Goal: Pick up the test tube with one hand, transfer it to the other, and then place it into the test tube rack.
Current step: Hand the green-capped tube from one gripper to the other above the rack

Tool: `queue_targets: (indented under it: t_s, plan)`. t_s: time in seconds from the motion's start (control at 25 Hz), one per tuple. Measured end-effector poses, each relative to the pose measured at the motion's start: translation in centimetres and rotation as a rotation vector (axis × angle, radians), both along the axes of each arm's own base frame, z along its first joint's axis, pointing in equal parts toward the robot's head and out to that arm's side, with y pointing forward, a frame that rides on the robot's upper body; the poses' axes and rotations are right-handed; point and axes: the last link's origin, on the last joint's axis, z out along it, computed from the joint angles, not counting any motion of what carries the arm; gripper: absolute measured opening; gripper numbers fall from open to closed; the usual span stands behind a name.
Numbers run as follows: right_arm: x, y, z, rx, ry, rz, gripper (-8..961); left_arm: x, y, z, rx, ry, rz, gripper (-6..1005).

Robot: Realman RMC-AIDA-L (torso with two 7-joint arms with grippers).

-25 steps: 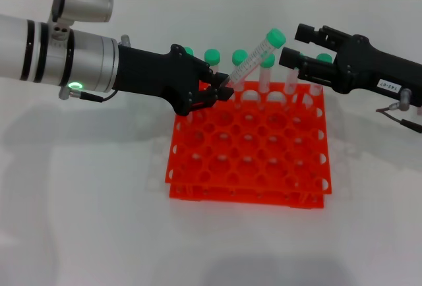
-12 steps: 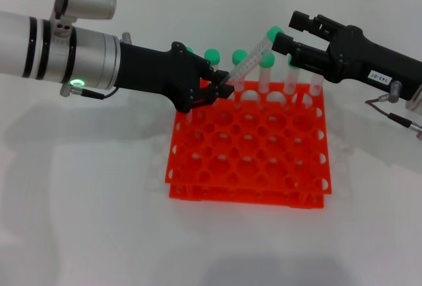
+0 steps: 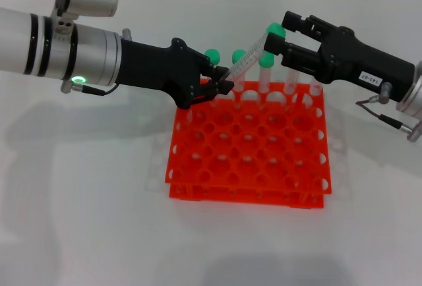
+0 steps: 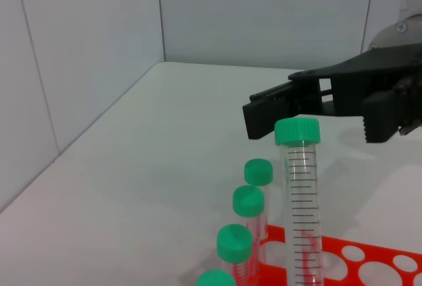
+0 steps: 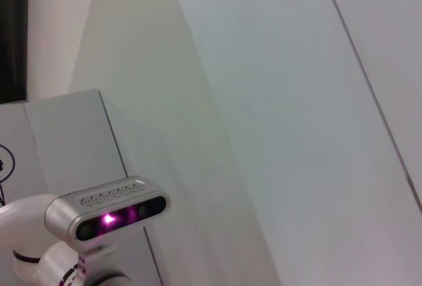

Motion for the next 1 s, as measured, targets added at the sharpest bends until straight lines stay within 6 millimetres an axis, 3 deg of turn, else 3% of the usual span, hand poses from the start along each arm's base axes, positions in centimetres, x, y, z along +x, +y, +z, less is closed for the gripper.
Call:
queue_targets:
  t_s: [1.0]
  plan:
    - [-0.03,0.2,-0.38,0.005,-0.015,-0.006,740,0.28,-0.2,-0.58,-0.013,0.01,-0.014,240]
